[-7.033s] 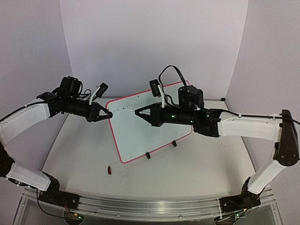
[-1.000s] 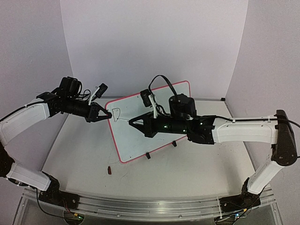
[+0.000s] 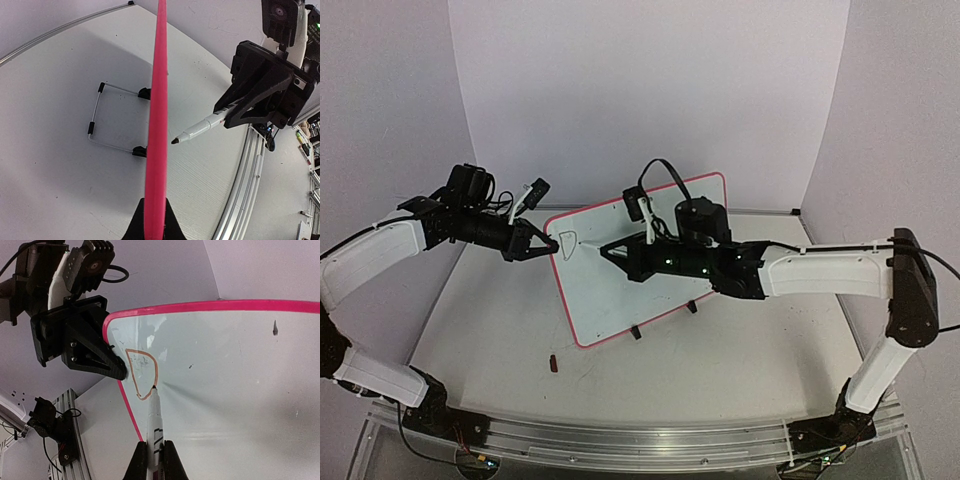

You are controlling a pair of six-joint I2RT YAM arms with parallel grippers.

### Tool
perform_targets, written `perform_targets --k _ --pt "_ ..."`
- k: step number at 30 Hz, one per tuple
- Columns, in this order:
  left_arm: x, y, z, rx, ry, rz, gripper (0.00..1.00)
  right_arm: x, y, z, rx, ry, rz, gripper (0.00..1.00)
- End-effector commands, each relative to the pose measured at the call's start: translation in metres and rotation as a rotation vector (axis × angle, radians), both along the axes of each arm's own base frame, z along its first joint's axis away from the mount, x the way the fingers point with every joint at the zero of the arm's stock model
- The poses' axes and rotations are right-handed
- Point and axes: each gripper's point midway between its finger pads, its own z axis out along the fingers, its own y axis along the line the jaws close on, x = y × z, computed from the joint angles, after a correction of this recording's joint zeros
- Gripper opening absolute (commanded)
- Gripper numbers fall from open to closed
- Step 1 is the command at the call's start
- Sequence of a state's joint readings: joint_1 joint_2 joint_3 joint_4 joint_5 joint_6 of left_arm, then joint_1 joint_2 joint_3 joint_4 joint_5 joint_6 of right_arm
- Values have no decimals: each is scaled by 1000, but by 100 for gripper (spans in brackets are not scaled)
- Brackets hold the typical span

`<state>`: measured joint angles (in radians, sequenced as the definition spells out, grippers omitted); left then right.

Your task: Write a sentence on the whiteboard

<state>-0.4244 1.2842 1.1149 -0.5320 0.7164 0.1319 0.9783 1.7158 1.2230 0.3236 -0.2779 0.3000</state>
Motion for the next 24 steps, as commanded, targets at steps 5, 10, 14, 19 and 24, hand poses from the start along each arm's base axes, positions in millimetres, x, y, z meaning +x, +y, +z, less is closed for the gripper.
perform_targets --k 5,10,14,19,24 --pt "-1 -3 4 -7 -23 -27 0 11 10 19 38 -44 -22 0" --pt "-1 -3 3 -6 -21 -27 0 17 8 15 22 -35 -59 0" --pt "-1 -3 4 -6 -22 -29 0 20 5 14 18 -29 -86 0" --pt "-1 -3 3 -4 -24 -28 0 24 -2 14 14 -29 -128 0" --pt "-1 -2 4 -4 -27 -26 0 25 -8 12 10 -26 -155 0"
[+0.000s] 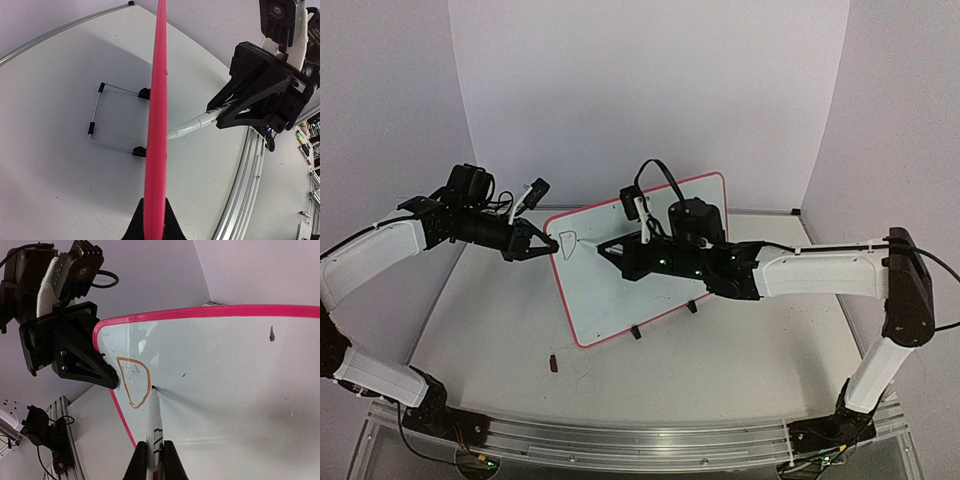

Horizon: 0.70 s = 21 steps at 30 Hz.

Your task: Write a sentence on the whiteboard

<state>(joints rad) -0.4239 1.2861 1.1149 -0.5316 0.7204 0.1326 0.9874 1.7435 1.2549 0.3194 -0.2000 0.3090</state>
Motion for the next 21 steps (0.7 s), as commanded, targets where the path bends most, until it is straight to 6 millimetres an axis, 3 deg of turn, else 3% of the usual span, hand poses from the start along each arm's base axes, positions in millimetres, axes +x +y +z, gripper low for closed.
perform_targets --k 1,14,21 --pt "-1 -2 5 -2 -29 -23 0 13 -12 12 15 -18 -89 0" --pt "-1 -2 5 -2 -31 -23 0 11 -21 -6 -10 14 -109 0" --pt "-1 -2 4 -2 -27 -23 0 2 -15 -22 -23 58 -55 0"
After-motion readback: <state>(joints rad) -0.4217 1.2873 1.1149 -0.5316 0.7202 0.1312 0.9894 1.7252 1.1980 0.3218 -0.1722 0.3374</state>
